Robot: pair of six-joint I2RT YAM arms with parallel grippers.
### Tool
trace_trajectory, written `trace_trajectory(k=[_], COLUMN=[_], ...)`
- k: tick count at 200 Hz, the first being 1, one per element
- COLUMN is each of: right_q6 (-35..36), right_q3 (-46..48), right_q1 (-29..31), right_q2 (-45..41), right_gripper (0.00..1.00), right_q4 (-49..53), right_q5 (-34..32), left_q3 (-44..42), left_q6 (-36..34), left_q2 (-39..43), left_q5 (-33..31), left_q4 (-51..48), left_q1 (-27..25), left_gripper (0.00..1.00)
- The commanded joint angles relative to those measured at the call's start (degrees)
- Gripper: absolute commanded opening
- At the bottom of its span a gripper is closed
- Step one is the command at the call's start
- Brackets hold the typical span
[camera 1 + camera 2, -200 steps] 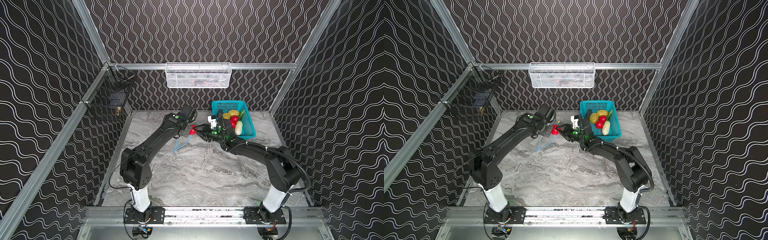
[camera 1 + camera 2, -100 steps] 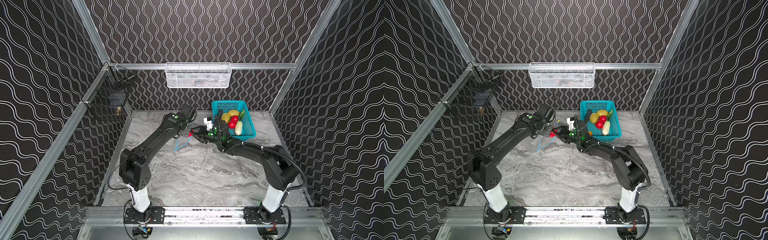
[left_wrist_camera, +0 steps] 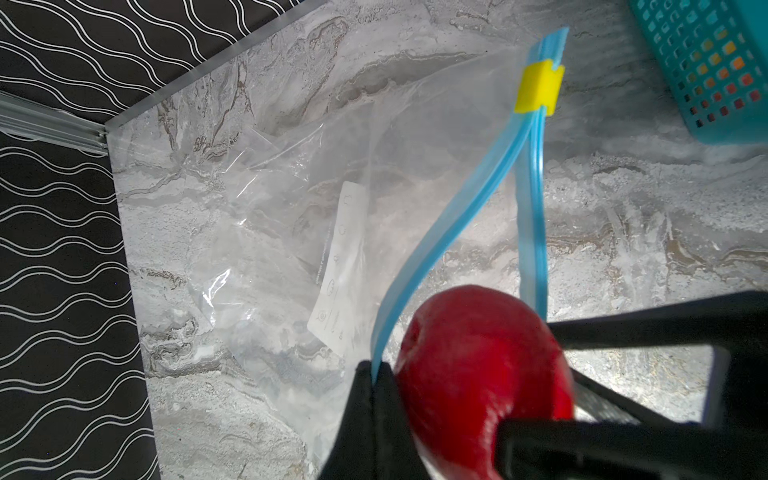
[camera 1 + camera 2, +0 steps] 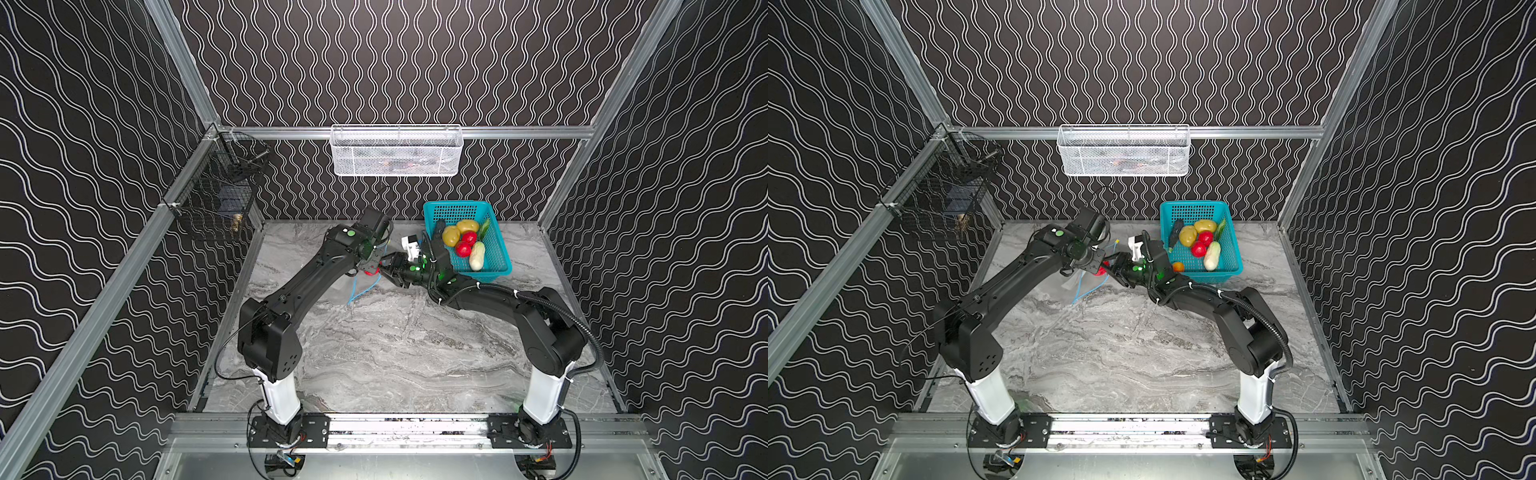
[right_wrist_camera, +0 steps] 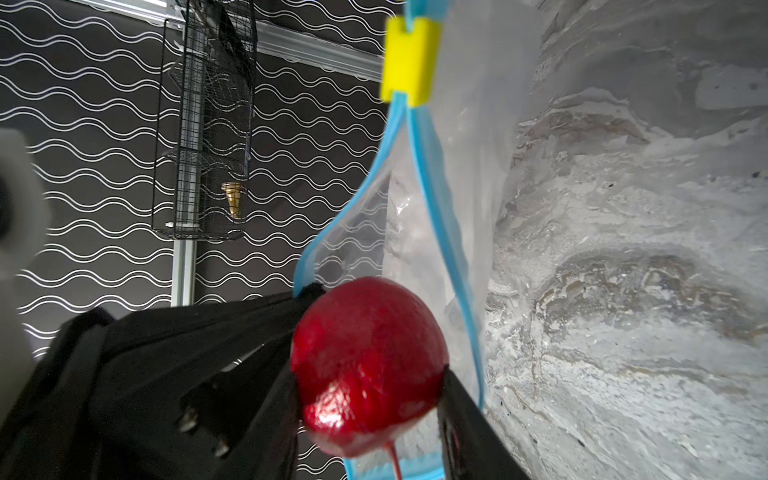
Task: Place the food in the zip-top bag and seal the zipper
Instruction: 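Lower the red apple into the bag opening and open the right gripper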
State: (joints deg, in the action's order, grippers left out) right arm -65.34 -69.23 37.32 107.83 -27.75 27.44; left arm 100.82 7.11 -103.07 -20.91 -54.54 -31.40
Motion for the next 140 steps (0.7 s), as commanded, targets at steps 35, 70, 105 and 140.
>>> trace_trajectory(k=[35, 70, 105, 140], right_q6=[-1.48, -0.78, 0.06, 0.04], right_q3=[-2.54, -3.78, -4.67, -4.44], right_q1=[0.43, 0.82, 1.05, 1.09], right_q2=[0.54, 0.52, 0.54, -0.19], right_gripper=[0.67, 0.74, 0.77, 0.79], right_q4=[-1.1, -0.14, 2.38, 2.79], right_q5=[0.6, 0.73, 0.25, -0.41], left_q3=[0.7, 0.69, 1.31, 1.32], left_q6=[-0.78, -0.84, -0.61, -0.43], left_q2=[0.48, 0.19, 0.14, 0.32], left_q5=[0.49, 0.54, 0.78, 1.05], left_q4=[-0.47, -0.48, -0.78, -0.83], left_q1=[-0.03, -0.03, -0.01, 0.01], left_gripper=[0.0, 0.0, 0.0, 0.0])
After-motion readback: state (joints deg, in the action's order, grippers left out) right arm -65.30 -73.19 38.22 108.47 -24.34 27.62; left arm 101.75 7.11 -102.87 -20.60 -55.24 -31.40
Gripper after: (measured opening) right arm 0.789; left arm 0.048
